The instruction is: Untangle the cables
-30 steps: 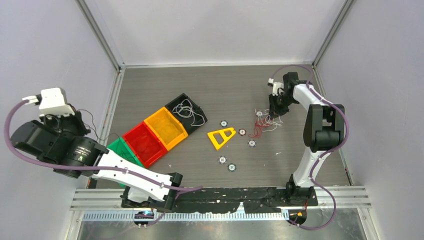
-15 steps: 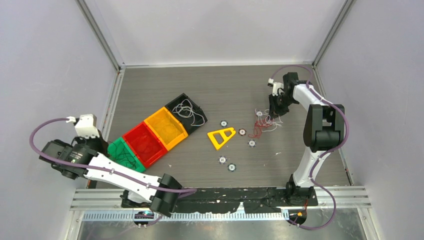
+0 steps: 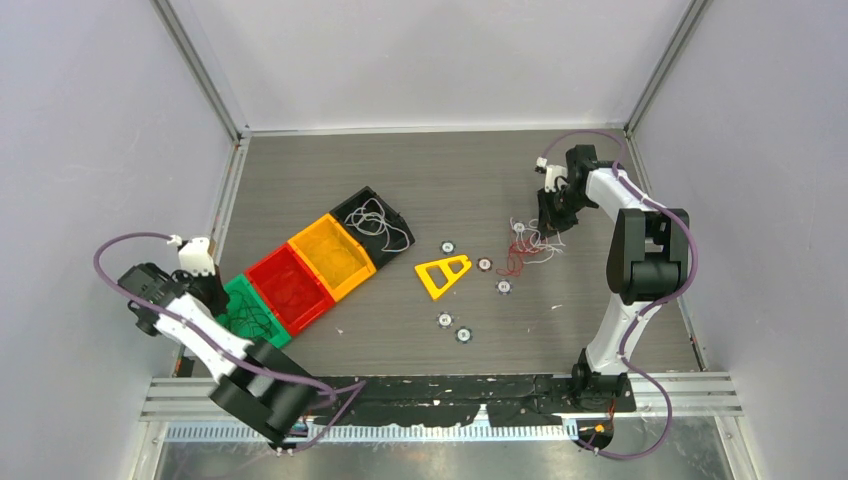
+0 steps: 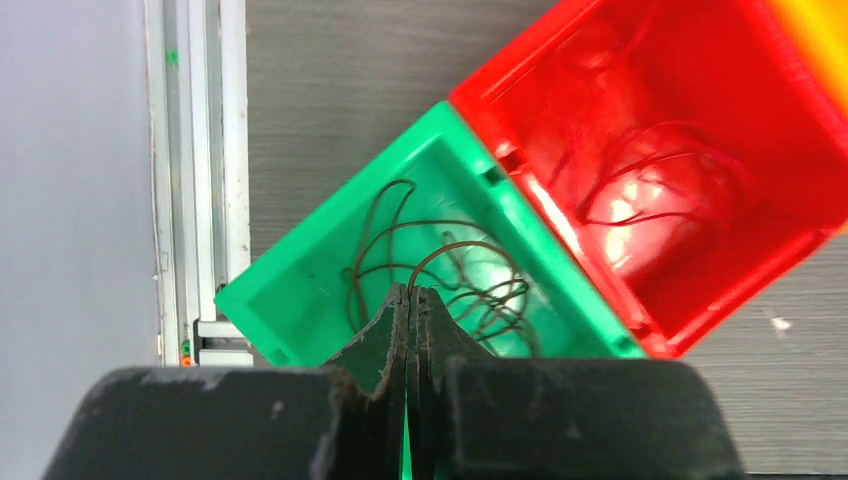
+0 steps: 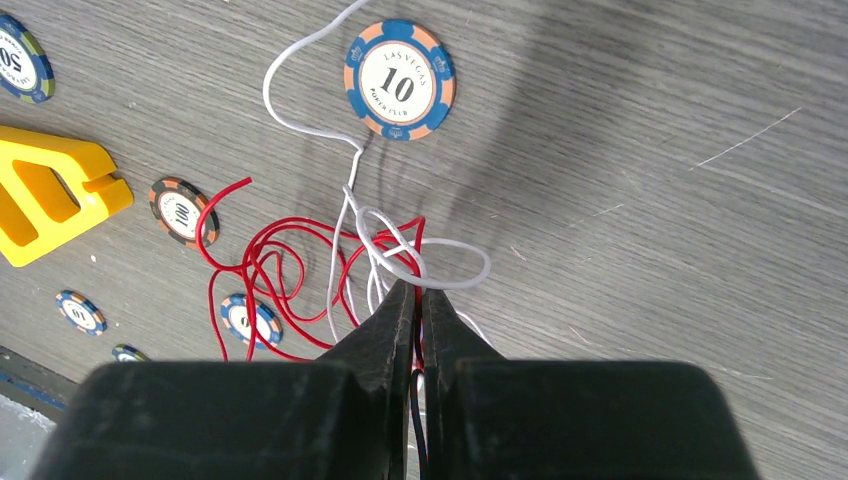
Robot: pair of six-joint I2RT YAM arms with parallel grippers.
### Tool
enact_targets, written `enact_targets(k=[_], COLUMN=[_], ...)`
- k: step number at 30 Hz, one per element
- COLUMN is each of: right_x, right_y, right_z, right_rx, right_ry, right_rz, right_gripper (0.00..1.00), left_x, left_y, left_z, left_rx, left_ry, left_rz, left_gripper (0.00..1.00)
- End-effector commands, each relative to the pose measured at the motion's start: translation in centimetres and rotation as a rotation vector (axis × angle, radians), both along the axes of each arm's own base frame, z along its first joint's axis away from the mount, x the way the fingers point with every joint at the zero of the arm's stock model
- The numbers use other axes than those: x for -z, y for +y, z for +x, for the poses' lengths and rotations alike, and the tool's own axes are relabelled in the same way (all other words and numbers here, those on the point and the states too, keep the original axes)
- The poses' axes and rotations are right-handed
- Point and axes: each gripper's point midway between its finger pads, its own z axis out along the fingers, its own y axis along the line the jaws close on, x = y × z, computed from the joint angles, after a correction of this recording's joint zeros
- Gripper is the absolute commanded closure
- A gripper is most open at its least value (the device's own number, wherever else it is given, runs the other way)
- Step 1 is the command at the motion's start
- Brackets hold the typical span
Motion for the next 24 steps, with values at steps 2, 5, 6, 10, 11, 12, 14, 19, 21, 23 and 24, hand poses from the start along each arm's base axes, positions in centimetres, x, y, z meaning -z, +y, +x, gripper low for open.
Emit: enact_targets(k=[2, 5, 6, 10, 11, 12, 14, 19, 21, 23, 24], right_x=[-1.1, -1.0, -1.0, -1.3, -1.4, -1.7, -2.2, -3.9, -5.1, -6.7, -7.2], right_y=[0.6, 0.7, 0.9, 1.7, 1.8, 2.2, 2.7, 5.8, 7.2, 8.6, 9.1], right_z=[0.2, 0.2, 0.2, 0.1, 0.0, 0.0, -0.1, -1.2, -1.6, -1.9, -2.1], right_rx=[-0.025, -0.025, -0.028, -0.042, -0.045, -0.054, -0.070, -0.158, -0.200, -0.237, -0.250], right_ry=[-0.025, -0.015, -0.015, -0.013, -0.011, -0.015, -0.014, -0.016, -0.034, -0.054, -0.059], right_rz=[0.025, 0.036, 0.046, 0.084, 0.092, 0.109, 0.137, 0.221, 0.264, 0.320, 0.340], right_gripper=[0.90, 0.90, 0.90, 0.90, 0.90, 0.90, 0.91, 0.95, 0.95, 0.95, 0.94], left_x=[2.9, 4.4, 4.4, 1.1, -0.2, -1.4, -3.7, -9.0, -11.4, -13.7, -14.7], left_y=[3.2, 2.6, 2.5, 1.5, 1.0, 0.4, -0.8, -5.8, -9.6, -15.4, -18.2], left_z=[0.2, -0.8, -1.0, -0.5, -0.2, 0.2, 0.9, 3.5, 5.1, 6.7, 7.4], left_rx=[0.066, 0.133, 0.139, 0.180, 0.198, 0.219, 0.270, 0.428, 0.533, 0.695, 0.756], left_ry=[0.114, 0.192, 0.201, 0.135, 0.105, 0.081, 0.053, -0.030, -0.088, -0.177, -0.218], left_rz=[0.080, 0.092, 0.100, 0.126, 0.138, 0.158, 0.211, 0.245, 0.201, 0.111, 0.047], left_gripper=[1.00, 1.00, 1.00, 0.47, 0.35, 0.24, 0.09, 0.00, 0.00, 0.00, 0.00])
